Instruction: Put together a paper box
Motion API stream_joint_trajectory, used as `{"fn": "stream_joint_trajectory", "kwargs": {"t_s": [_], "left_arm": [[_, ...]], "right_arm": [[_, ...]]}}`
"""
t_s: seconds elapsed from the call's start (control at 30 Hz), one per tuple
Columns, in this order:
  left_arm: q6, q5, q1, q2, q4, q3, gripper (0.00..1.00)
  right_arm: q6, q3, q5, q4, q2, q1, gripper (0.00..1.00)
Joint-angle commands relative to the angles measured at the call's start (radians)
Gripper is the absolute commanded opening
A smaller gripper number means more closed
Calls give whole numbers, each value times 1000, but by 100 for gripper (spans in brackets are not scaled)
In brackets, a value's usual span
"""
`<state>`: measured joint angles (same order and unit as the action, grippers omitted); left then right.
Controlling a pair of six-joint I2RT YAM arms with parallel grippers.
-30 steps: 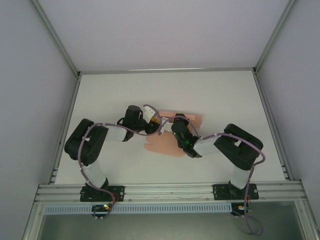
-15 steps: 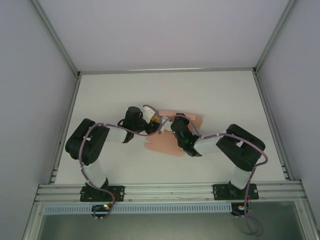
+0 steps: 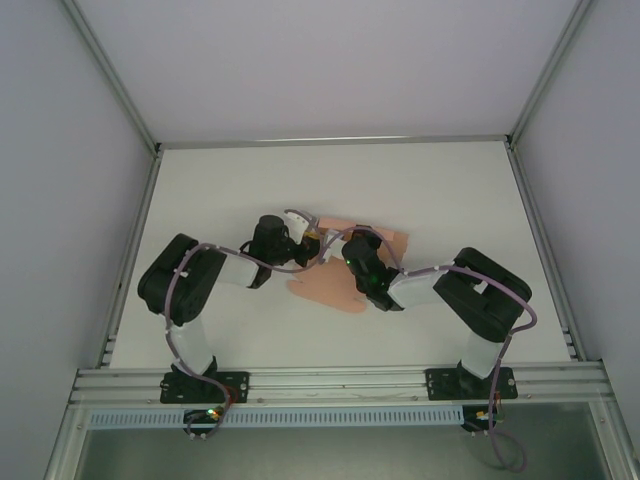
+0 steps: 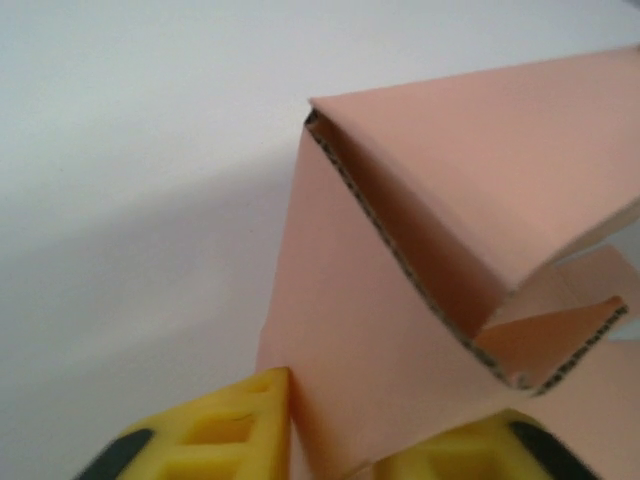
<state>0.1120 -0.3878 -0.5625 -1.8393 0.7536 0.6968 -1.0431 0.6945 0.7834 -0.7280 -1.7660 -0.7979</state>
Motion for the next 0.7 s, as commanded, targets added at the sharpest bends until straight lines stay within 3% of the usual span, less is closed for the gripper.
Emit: {"fn": "stream_joint_trajectory", "kwargs": {"t_s": [0.0, 0.1, 0.33, 0.47, 0.67], "left_arm": [[42, -91, -18, -5, 167, 31, 39], [33, -165, -16, 26, 147, 15, 42], [-21, -265, -15, 91, -48, 50, 39], [1, -395, -5, 65, -57, 75, 39], [91, -481, 24, 44, 11, 81, 39]], "right_arm": [[42, -44, -228, 218, -63, -46, 0], [18, -55, -212, 163, -66, -40, 0], [15, -50, -213, 145, -72, -34, 0], [29, -47, -220, 148, -58, -40, 0], [53, -60, -223, 135, -32, -39, 0]]}}
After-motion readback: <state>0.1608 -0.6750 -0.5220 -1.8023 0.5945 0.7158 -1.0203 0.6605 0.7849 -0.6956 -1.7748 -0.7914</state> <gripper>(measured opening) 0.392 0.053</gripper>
